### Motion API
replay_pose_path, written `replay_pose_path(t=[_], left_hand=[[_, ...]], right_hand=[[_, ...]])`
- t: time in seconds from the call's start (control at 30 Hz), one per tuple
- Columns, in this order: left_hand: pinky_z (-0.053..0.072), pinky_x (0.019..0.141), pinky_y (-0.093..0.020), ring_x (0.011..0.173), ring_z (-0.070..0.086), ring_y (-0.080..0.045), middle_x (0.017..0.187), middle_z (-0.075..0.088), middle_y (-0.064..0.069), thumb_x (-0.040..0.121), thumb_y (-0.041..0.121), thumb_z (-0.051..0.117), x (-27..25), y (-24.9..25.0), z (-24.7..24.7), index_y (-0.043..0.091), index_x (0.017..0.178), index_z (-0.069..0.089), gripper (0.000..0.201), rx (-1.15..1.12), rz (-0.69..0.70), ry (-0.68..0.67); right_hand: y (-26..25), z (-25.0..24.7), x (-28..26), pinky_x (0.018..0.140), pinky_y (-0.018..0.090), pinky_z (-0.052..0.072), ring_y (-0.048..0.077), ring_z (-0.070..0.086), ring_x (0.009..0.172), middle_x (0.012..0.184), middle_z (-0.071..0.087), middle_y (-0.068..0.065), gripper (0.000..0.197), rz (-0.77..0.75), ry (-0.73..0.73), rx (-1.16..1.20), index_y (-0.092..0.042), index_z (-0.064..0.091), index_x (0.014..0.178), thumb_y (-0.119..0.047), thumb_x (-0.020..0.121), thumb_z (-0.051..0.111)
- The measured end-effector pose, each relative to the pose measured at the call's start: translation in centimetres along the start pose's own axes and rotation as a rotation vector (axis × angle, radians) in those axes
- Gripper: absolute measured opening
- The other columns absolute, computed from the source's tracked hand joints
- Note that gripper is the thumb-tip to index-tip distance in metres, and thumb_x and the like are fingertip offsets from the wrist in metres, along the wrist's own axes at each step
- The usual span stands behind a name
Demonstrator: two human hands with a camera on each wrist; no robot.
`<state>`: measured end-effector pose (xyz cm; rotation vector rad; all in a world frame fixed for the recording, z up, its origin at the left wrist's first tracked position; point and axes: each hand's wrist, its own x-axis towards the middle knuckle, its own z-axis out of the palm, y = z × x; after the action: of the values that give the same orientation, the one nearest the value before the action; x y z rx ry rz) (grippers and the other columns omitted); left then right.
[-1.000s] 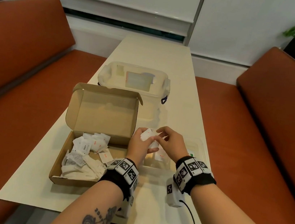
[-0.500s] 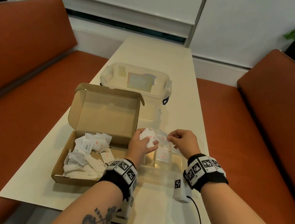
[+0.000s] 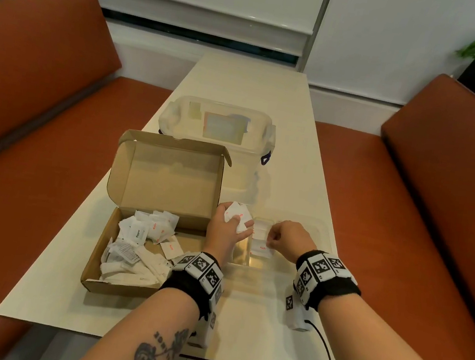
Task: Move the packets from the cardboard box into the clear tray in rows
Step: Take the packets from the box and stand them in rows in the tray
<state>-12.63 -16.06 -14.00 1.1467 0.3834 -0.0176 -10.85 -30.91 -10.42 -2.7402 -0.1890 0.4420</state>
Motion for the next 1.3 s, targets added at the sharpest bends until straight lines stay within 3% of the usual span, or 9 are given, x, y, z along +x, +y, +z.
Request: replay_pose_path(t=[0.1,0.23,0.43,0.67,0.8,0.93,1.03,1.13,1.3], left_hand=[[0.06,0.068,-0.028,0.109,0.061,-0.036,0.107,0.051,-0.005,0.096,-0.001,0.039,0.0,-0.1,0.0,0.018,0.119,0.05,0.031,0.003,0.005,0.003],[0.06,0.07,-0.03,0.11,0.061,-0.038,0.106,0.051,-0.005,0.096,-0.002,0.039,0.1,-0.2,-0.1,0.019,0.114,0.051,0.03,-0.016,0.013,-0.012],[0.06,0.07,-0.029,0.108,0.062,-0.036,0.105,0.05,-0.003,0.097,-0.001,0.039,0.3,-0.4,-0.2,0.02,0.114,0.051,0.03,-0.004,0.01,-0.009],[0.06,0.07,-0.031,0.108,0.062,-0.038,0.112,0.051,-0.01,0.095,-0.002,0.039,0.4,-0.5,-0.2,0.018,0.116,0.052,0.032,0.002,0.007,-0.018],[0.059,0.066,-0.028,0.108,0.061,-0.039,0.11,0.051,-0.01,0.095,-0.003,0.039,0.5,-0.5,-0.2,0.018,0.115,0.052,0.033,0.002,0.014,-0.012],[0.057,0.062,-0.024,0.106,0.062,-0.035,0.106,0.051,-0.005,0.095,-0.003,0.04,0.4,-0.5,-0.2,0.02,0.113,0.053,0.032,0.007,0.024,-0.014],[0.057,0.061,-0.023,0.102,0.061,-0.031,0.104,0.05,-0.004,0.095,-0.003,0.039,0.4,-0.5,-0.2,0.019,0.112,0.053,0.032,0.008,0.03,-0.015],[0.058,0.062,-0.023,0.105,0.062,-0.033,0.107,0.051,-0.006,0.096,-0.003,0.039,0.4,-0.4,-0.2,0.018,0.116,0.052,0.032,0.018,0.025,-0.013],[0.059,0.065,-0.025,0.107,0.063,-0.037,0.116,0.051,-0.013,0.095,-0.004,0.038,0.1,-0.3,-0.1,0.019,0.116,0.052,0.033,0.03,0.022,-0.02]], right_hand=[[-0.2,0.3,-0.2,0.068,0.022,0.039,0.015,0.053,0.075,0.08,0.06,0.001,0.011,-0.028,-0.021,-0.026,-0.012,0.061,0.076,-0.015,0.079,0.071],[-0.3,0.6,-0.4,0.069,0.022,0.04,0.015,0.053,0.076,0.083,0.059,0.001,0.015,-0.042,0.01,-0.003,-0.015,0.058,0.075,-0.008,0.077,0.071],[-0.7,0.6,0.0,0.074,0.024,0.044,0.02,0.062,0.089,0.095,0.069,0.005,0.01,-0.089,-0.009,-0.143,-0.011,0.069,0.088,-0.006,0.08,0.065],[-0.7,1.3,0.1,0.078,0.028,0.043,0.024,0.057,0.097,0.102,0.062,0.006,0.013,-0.128,0.045,-0.236,-0.013,0.065,0.094,-0.009,0.082,0.063],[-0.4,1.4,0.0,0.069,0.027,0.038,0.023,0.053,0.089,0.096,0.057,0.005,0.019,-0.139,0.084,-0.231,-0.018,0.048,0.083,-0.013,0.08,0.066],[-0.2,1.6,0.1,0.066,0.026,0.037,0.019,0.049,0.082,0.088,0.055,0.002,0.019,-0.139,0.083,-0.258,-0.017,0.048,0.078,-0.015,0.081,0.066],[-0.2,1.8,0.1,0.072,0.027,0.041,0.021,0.055,0.095,0.098,0.061,0.004,0.006,-0.15,0.091,-0.271,-0.015,0.059,0.088,-0.017,0.084,0.064],[-0.2,1.9,0.1,0.078,0.028,0.042,0.022,0.055,0.101,0.104,0.06,0.003,0.014,-0.151,0.086,-0.266,-0.017,0.063,0.1,-0.018,0.086,0.062],[-0.2,1.9,0.0,0.081,0.03,0.044,0.022,0.056,0.101,0.105,0.059,0.003,0.018,-0.139,0.075,-0.256,-0.021,0.062,0.104,-0.019,0.086,0.061]])
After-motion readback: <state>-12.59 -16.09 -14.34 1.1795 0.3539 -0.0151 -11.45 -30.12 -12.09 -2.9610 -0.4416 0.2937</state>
